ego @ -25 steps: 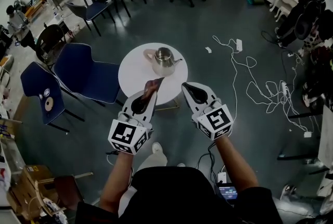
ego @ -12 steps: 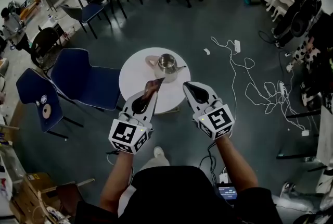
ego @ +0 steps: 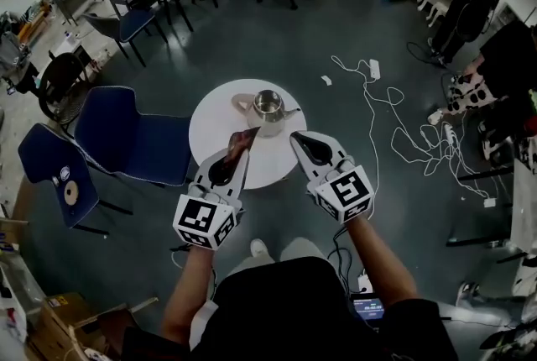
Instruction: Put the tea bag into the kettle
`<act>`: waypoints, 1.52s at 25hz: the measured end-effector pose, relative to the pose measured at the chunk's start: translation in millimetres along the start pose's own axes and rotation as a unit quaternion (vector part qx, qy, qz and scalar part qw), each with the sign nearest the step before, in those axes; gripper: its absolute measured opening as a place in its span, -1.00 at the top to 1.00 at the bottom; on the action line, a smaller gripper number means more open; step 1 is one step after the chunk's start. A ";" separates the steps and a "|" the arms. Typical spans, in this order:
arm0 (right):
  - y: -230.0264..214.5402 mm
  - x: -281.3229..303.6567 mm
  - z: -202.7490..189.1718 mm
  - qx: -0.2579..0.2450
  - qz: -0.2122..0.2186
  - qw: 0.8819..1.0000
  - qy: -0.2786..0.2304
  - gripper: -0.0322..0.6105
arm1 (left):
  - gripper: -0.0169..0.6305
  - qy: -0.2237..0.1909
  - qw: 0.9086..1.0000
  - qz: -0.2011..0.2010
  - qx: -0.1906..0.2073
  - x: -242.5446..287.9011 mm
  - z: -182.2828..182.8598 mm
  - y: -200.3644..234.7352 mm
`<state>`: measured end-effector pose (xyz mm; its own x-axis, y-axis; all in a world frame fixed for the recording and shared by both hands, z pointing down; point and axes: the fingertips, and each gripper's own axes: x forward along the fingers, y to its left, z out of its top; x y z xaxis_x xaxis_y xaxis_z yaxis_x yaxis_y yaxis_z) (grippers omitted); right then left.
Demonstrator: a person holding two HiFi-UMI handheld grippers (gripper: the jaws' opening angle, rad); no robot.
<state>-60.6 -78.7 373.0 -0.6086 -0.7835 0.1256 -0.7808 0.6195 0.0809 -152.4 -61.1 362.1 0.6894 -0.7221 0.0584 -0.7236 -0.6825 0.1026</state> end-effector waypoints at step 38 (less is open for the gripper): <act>-207.6 110.8 -74.7 0.034 0.080 0.995 0.039 0.84 | 0.90 0.102 0.991 0.083 -0.005 224.7 -71.4 74.3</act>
<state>44.6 -290.5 444.0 -0.7152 -0.6673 0.2077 -0.6841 0.7293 -0.0127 -48.9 -266.0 453.8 0.5543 -0.7858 0.2745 -0.8279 -0.5544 0.0846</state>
